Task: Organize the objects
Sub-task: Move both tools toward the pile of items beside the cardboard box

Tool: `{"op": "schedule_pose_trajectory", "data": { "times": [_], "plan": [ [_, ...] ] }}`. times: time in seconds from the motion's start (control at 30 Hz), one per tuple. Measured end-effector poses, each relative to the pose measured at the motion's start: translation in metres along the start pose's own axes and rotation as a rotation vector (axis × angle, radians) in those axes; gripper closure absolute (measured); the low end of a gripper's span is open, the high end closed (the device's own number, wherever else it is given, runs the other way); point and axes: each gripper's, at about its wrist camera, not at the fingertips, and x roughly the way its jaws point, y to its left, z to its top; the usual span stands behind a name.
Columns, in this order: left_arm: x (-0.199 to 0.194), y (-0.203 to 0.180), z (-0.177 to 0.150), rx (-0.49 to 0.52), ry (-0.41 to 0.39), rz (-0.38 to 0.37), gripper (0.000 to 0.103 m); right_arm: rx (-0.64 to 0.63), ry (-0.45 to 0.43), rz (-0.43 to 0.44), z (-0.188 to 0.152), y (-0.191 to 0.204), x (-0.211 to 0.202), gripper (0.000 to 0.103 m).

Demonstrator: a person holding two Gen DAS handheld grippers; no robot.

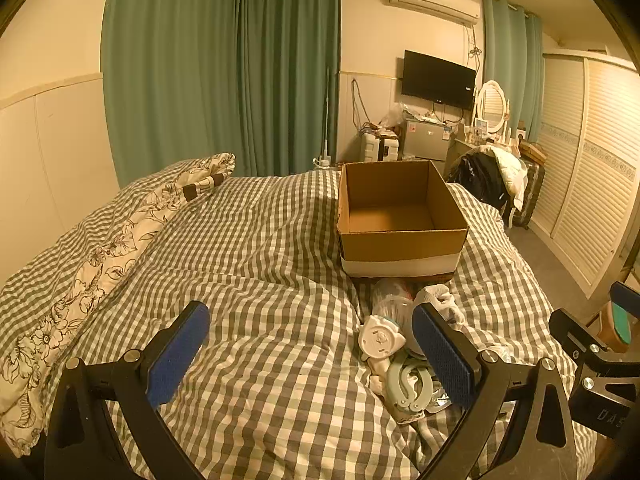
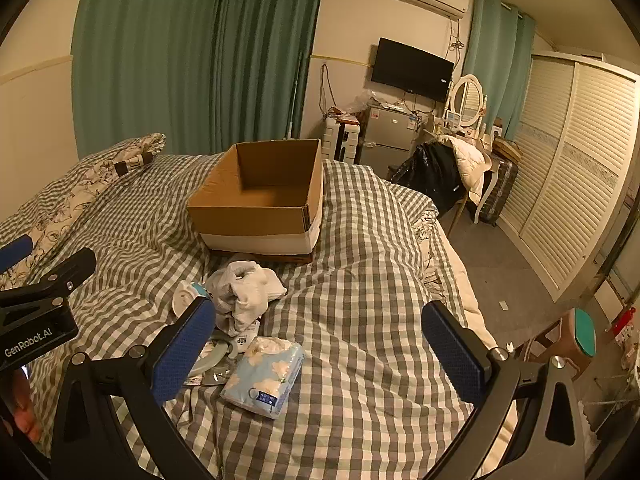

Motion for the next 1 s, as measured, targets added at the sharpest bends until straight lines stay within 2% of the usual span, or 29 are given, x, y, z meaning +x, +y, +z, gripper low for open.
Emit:
{"op": "schedule_pose_trajectory", "data": {
  "times": [0.83, 1.0],
  "plan": [
    [-0.009, 0.009, 0.004, -0.024, -0.04, -0.003, 0.0, -0.013, -0.016, 0.046, 0.003, 0.012, -0.008, 0.0],
    [-0.005, 0.01, 0.0, -0.012, -0.023, -0.014, 0.0, -0.018, 0.0, 0.05, 0.002, 0.013, -0.006, 0.0]
  ]
}}
